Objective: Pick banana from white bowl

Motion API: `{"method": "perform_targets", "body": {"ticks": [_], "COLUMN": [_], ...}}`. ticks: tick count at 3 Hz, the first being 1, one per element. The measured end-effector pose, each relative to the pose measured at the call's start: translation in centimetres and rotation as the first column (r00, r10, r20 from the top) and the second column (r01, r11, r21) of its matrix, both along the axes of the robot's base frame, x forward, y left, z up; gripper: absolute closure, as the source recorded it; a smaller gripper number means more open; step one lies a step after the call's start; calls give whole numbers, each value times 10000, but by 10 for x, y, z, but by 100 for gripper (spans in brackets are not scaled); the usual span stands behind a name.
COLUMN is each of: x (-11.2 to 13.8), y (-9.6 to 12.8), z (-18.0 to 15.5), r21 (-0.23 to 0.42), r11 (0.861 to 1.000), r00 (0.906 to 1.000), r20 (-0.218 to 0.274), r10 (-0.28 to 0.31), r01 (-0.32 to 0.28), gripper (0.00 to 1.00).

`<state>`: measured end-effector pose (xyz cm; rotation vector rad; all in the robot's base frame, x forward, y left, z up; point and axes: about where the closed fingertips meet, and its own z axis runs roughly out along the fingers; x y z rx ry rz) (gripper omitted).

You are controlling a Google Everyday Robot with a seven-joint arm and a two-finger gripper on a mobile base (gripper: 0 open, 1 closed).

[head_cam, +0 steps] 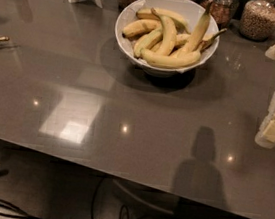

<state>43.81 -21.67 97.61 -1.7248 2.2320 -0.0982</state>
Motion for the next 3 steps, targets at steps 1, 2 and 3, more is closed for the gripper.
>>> {"method": "perform_targets", "body": {"ticks": [1, 2, 3], "x": [0, 16, 52], "y": [0, 8, 13], "z": [0, 0, -3], "r21": [4, 915, 2929], "r11": [10000, 9958, 9555], "r00": [10000, 9978, 9840], "r20": [3, 661, 1774], "r10": [0, -1, -170], "r01": [0, -60, -363], "gripper": [0, 0, 0]}}
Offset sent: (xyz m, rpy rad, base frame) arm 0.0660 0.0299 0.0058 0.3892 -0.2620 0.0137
